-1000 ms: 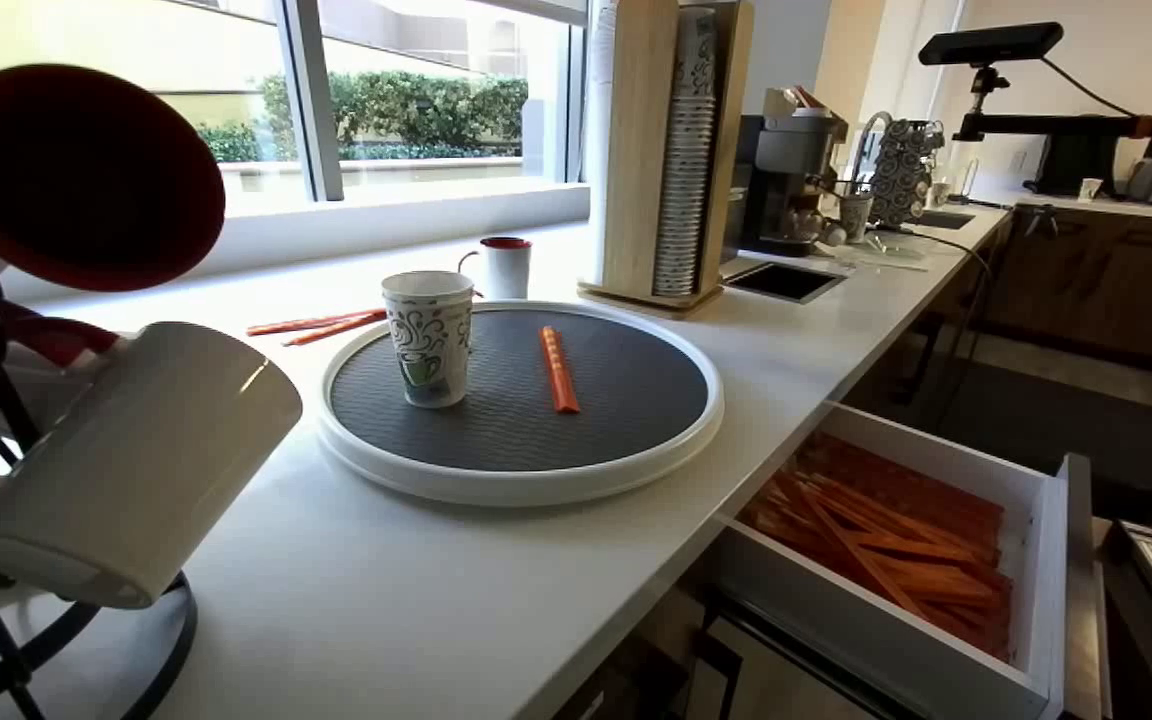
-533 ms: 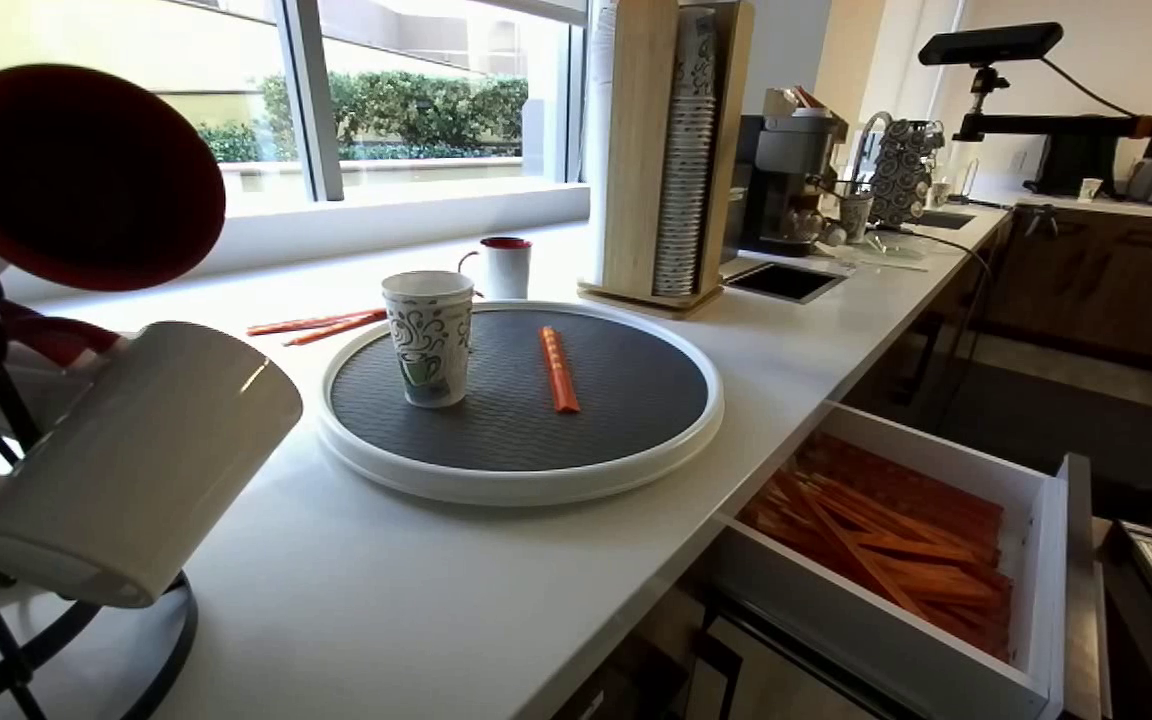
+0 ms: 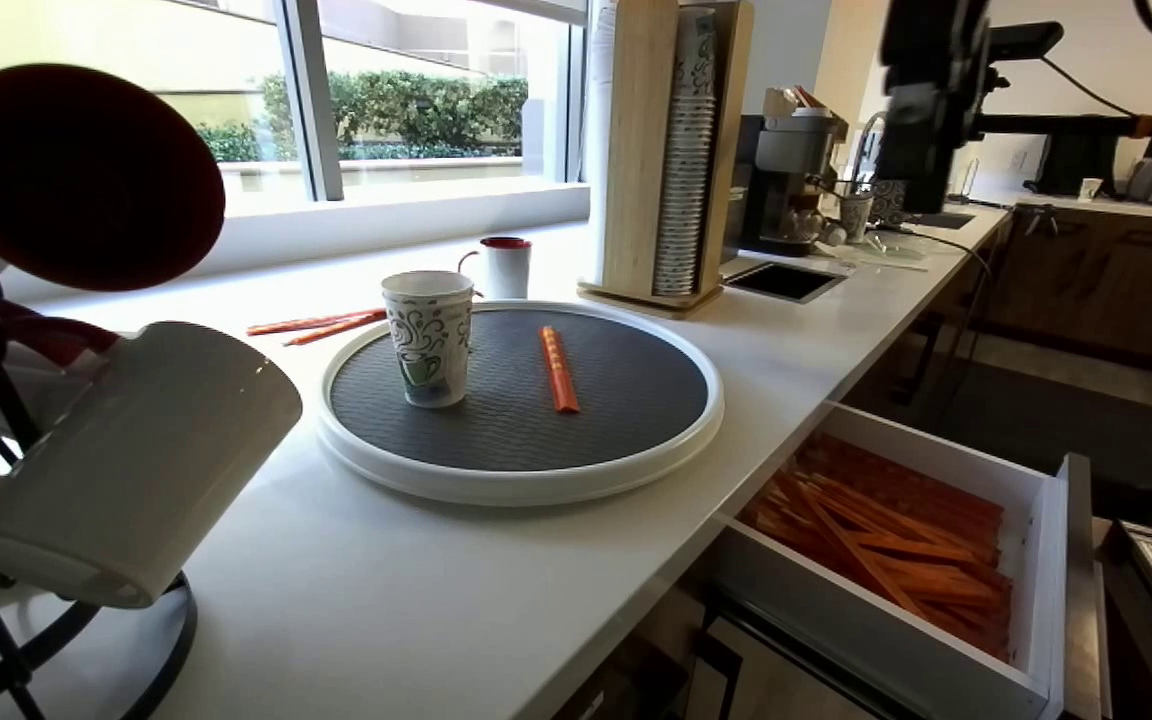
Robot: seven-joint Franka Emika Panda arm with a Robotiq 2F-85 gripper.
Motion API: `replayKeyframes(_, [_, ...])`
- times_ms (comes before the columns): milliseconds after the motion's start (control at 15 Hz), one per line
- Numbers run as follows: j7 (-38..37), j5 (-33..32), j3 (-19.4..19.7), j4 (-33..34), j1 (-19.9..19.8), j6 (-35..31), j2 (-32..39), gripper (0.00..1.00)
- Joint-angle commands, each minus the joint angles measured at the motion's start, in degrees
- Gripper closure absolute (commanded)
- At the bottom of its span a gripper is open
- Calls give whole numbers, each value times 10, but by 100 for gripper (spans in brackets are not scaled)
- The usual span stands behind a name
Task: Remove the orange packet from the tray and place it in the open drawer.
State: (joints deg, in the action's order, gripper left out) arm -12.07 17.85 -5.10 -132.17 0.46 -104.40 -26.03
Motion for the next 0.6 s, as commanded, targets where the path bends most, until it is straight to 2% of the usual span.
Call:
replayKeyframes(0, [-53,-39,-2,54,-24,-71,88,0])
replayKeyframes(267, [-106,-96,1,115,-32,-133,183,0])
replayKeyframes(533, [-150,-145,16,178,-28,-163,268,0])
